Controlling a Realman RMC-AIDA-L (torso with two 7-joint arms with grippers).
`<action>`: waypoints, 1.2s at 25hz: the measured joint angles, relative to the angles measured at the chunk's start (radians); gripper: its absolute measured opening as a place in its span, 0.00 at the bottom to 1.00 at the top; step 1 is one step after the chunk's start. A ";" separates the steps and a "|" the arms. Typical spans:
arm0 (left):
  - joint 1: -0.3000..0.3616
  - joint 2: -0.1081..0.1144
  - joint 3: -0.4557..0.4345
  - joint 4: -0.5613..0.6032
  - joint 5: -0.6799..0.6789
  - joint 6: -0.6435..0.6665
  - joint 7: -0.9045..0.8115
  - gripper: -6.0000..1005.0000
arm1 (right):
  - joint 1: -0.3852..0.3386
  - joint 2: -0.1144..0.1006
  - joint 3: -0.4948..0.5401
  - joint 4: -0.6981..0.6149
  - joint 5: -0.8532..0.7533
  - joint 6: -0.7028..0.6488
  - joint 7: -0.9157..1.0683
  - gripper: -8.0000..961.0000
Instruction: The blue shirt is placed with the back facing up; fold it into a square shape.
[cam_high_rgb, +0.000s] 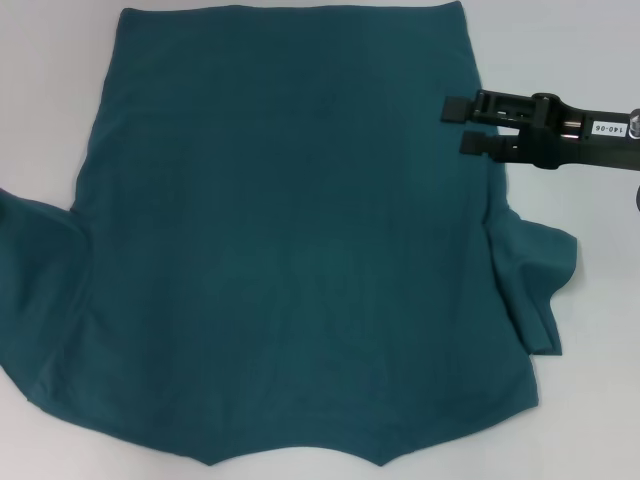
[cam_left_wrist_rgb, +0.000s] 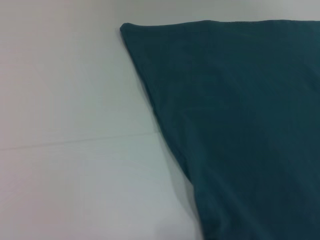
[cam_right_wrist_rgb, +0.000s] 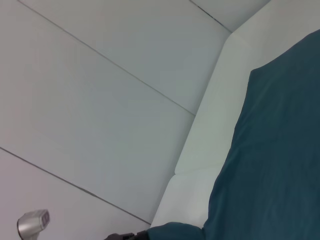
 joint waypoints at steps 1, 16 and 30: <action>0.001 -0.001 0.010 0.008 0.001 0.010 -0.015 0.00 | -0.001 0.000 0.000 0.000 0.000 0.000 0.000 0.96; -0.073 -0.075 0.144 -0.048 -0.007 0.097 -0.340 0.00 | 0.002 0.000 0.000 0.000 0.000 0.000 0.001 0.96; -0.108 -0.123 0.142 -0.083 -0.076 0.056 -0.380 0.00 | -0.011 0.001 0.000 0.003 0.000 -0.001 0.001 0.96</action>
